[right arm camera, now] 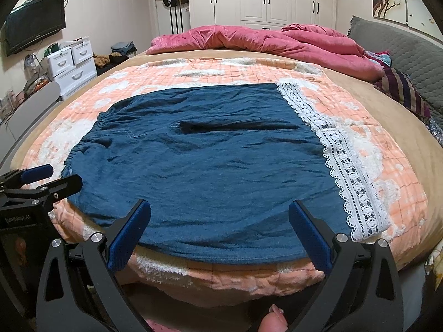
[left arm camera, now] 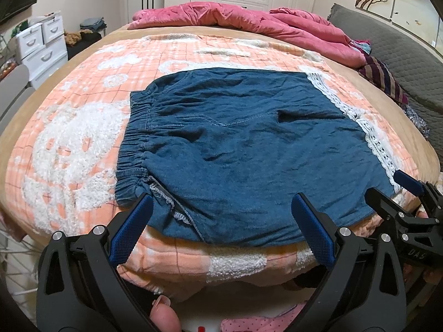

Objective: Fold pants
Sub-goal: 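Grasp the elastic waistband edge with both grippers and lift it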

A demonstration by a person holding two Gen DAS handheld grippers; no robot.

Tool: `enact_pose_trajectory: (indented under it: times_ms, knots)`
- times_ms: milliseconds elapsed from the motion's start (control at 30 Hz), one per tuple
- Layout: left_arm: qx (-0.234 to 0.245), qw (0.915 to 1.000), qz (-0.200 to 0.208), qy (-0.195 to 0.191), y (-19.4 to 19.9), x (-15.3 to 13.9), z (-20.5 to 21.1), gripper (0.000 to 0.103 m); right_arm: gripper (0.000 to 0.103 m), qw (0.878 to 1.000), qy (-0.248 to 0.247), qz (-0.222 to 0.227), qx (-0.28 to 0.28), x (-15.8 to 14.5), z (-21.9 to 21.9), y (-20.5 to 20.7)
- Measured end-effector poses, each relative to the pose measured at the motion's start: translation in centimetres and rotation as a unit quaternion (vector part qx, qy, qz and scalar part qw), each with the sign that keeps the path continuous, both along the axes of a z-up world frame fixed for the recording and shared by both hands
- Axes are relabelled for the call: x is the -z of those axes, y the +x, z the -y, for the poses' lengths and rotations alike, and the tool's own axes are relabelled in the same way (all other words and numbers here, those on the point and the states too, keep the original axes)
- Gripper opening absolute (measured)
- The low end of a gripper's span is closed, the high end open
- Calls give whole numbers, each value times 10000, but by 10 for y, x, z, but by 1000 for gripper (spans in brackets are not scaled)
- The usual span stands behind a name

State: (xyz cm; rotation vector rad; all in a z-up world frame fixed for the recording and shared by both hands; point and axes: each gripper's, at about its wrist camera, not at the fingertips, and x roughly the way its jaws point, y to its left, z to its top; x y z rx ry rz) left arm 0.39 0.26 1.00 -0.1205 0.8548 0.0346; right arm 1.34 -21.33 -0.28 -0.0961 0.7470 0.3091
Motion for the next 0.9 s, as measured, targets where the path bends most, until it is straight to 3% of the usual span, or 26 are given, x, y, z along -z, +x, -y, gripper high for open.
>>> enact_pose_trajectory:
  times_ms: [600, 900]
  knots:
    - [-38, 10000, -18, -33, 27, 3, -16, 94, 99, 9997, -23, -174, -192, 6, -14, 34]
    - [-487, 9986, -102, 172, 68, -2, -71, 94, 99, 9967, 53, -374, -719, 1, -40, 85]
